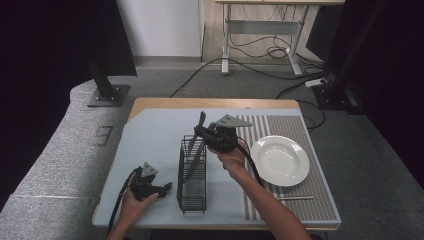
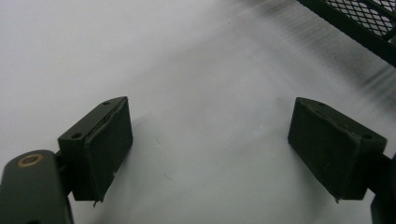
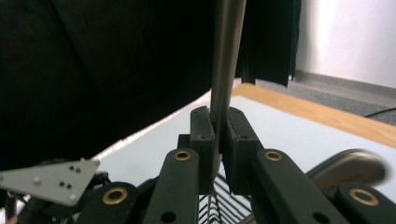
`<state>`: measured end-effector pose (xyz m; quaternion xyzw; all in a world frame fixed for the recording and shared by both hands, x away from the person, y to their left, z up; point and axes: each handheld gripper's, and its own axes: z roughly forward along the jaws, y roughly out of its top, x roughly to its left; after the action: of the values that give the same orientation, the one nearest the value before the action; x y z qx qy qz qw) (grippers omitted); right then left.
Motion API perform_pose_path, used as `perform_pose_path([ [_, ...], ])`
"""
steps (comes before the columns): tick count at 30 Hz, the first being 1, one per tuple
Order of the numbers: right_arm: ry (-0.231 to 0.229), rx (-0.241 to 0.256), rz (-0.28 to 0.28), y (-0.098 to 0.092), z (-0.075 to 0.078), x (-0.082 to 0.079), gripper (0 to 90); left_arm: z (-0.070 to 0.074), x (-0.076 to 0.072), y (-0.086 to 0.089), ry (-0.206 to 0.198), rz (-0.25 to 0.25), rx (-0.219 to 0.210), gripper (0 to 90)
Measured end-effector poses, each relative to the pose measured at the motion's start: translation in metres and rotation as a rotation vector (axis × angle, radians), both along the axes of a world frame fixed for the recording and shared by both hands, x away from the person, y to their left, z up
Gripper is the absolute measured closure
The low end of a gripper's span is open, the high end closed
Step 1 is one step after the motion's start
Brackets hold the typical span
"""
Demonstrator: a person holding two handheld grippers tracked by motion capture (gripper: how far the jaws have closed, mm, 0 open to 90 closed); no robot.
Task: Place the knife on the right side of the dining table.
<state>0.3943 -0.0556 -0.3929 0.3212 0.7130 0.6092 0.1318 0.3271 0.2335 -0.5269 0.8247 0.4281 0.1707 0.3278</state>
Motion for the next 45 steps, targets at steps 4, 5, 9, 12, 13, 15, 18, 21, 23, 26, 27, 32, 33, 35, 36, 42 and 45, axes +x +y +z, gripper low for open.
perform_pose_path([
  [4, -0.019, 0.075, -0.021, -0.017, 0.011, -0.003, 83.9, 0.0, 0.0, 0.0, 0.0, 0.0, -0.001, 13.2],
  [5, -0.039, 0.109, -0.038, -0.029, 0.019, -0.007, 83.9, 0.0, 0.0, 0.0, 0.0, 0.0, -0.002, 13.2],
  [9, -0.069, 0.151, -0.064, -0.045, 0.027, -0.012, 83.9, 0.0, 0.0, 0.0, -0.001, 0.0, -0.001, 13.2],
  [12, -0.083, 0.172, -0.085, -0.063, 0.031, -0.016, 83.9, 0.0, 0.0, 0.0, -0.001, 0.0, -0.001, 13.2],
  [13, -0.083, 0.172, -0.085, -0.063, 0.031, -0.016, 83.9, 0.0, 0.0, 0.0, -0.001, 0.0, -0.001, 13.2],
  [15, -0.07, 0.209, -0.085, -0.074, 0.03, -0.016, 83.9, 0.0, 0.0, 0.0, 0.0, 0.0, -0.002, 13.2],
  [18, -0.063, 0.249, -0.084, -0.085, 0.029, -0.016, 84.0, 0.0, 0.0, 0.0, 0.0, 0.0, -0.001, 13.2],
  [21, -0.067, 0.28, -0.078, -0.095, 0.03, -0.018, 84.0, 0.0, 0.0, 0.0, 0.0, 0.0, -0.001, 13.2],
  [23, -0.078, 0.297, -0.085, -0.101, 0.033, -0.022, 83.9, 0.0, 0.0, 0.0, 0.0, 0.0, -0.001, 13.2],
  [26, -0.113, 0.284, -0.11, -0.108, 0.037, -0.027, 84.0, 0.0, 0.0, 0.0, 0.001, 0.0, 0.0, 13.2],
  [27, -0.113, 0.288, -0.113, -0.11, 0.037, -0.027, 83.9, 0.0, 0.0, 0.0, 0.001, 0.0, 0.0, 13.2],
  [32, -0.079, 0.255, -0.158, -0.121, 0.024, -0.019, 83.9, 0.0, 0.0, 0.0, 0.0, 0.0, -0.001, 13.2],
  [33, -0.066, 0.253, -0.168, -0.122, 0.021, -0.016, 83.9, 0.0, 0.0, 0.0, 0.0, 0.0, -0.001, 13.2],
  [35, -0.05, 0.244, -0.174, -0.123, 0.017, -0.014, 83.9, 0.0, 0.0, 0.0, 0.0, 0.0, -0.001, 13.2],
  [36, -0.036, 0.227, -0.19, -0.124, 0.01, -0.009, 83.9, 0.0, 0.0, 0.0, 0.0, 0.0, -0.001, 13.2],
  [42, 0.0, 0.186, -0.24, -0.129, -0.007, 0.008, 83.9, 0.0, 0.0, 0.0, 0.001, 0.0, -0.001, 13.2],
  [45, 0.012, 0.178, -0.252, -0.131, -0.012, 0.012, 83.9, 0.0, 0.0, 0.0, 0.001, 0.0, -0.001, 13.2],
])
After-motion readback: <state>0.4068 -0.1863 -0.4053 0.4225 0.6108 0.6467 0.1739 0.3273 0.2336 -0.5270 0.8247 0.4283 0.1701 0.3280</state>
